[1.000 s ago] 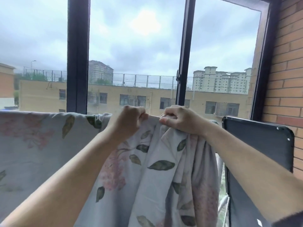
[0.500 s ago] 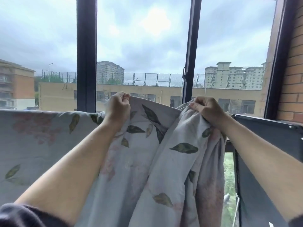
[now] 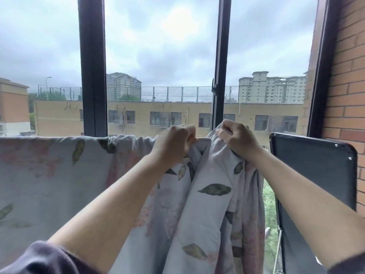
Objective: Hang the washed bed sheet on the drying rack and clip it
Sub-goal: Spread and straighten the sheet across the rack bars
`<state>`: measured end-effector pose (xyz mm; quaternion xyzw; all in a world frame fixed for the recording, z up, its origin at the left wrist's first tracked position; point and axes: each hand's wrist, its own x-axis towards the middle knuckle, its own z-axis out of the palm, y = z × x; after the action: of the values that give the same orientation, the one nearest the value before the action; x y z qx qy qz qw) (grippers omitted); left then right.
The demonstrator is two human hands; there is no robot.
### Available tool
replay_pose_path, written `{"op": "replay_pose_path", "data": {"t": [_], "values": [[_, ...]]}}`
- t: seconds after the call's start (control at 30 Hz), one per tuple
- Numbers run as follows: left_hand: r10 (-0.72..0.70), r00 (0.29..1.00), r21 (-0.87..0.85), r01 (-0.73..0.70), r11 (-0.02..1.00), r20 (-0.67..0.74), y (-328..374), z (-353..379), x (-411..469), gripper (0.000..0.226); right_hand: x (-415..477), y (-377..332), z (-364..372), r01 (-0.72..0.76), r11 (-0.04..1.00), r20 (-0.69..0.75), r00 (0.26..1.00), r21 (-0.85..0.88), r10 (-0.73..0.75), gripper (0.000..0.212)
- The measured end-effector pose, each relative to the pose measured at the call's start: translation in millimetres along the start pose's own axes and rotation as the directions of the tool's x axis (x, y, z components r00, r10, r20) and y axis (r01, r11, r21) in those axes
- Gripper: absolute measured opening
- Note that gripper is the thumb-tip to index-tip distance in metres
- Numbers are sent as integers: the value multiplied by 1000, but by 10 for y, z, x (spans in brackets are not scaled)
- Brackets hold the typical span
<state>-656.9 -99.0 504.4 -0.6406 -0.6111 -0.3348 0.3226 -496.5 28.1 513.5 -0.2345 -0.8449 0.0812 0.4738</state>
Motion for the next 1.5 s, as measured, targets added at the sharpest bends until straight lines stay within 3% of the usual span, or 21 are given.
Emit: {"op": "replay_pose_path", "data": {"t": [0.1,0.23,0.3,0.4,0.43,0.5,0.57,0.63,0.7,0.77,0.87,1.03,1.17,1.27,1.33,1.43,1.5], "values": [[-57,998,-116,53,992,-37,-9,40,49,17,13,31,-45,5,999,-11,1000,38,-4,24],[-325,934,-316,266,911,-148,-38,-20,139,16,67,-35,-106,-13,984,-60,998,179,25,23],[-533,829,-533,377,757,-171,-142,-76,155,19,117,-79,-156,-22,975,-88,995,223,42,23],[-794,601,-835,386,393,-96,-329,-174,124,25,186,-141,-167,-21,962,-118,992,271,54,23],[-836,540,-874,356,330,-96,-370,-204,122,27,195,-158,-137,-17,960,-105,993,278,48,23],[-855,495,-843,385,376,-155,-395,-251,116,28,179,-170,-30,-24,967,-41,998,255,36,20],[-793,581,-696,494,521,-182,-333,-302,112,22,157,-135,72,-21,986,10,1000,167,20,21],[-639,753,-419,536,733,-156,-243,-334,84,16,146,-113,111,-11,997,26,1000,83,9,23],[-415,900,-109,403,909,-137,-123,-316,48,19,139,-126,109,-5,998,32,999,65,3,23],[-183,980,113,191,975,-75,11,-249,49,23,128,-135,93,7,998,32,999,56,-9,24],[-32,998,216,19,976,57,125,-104,49,23,110,-105,86,6,999,22,1000,39,-7,24],[-100,994,170,106,980,-46,33,-1,93,14,117,-73,55,16,995,21,1000,103,-19,27],[-211,964,-116,194,974,-159,-33,-36,105,12,147,-147,-6,28,976,-42,999,214,-19,24],[-465,861,-451,337,826,-207,-162,-125,151,17,220,-219,-81,46,960,-99,995,275,-20,31],[-685,707,-706,394,589,-176,-249,-206,179,25,271,-266,-108,51,956,-128,992,289,-15,30],[-905,421,-949,257,183,-61,-356,-320,178,33,275,-284,-39,20,945,-121,992,325,20,20],[-944,325,-975,187,120,-54,-422,-361,194,29,237,-241,74,-8,949,-79,996,315,35,20]]}}
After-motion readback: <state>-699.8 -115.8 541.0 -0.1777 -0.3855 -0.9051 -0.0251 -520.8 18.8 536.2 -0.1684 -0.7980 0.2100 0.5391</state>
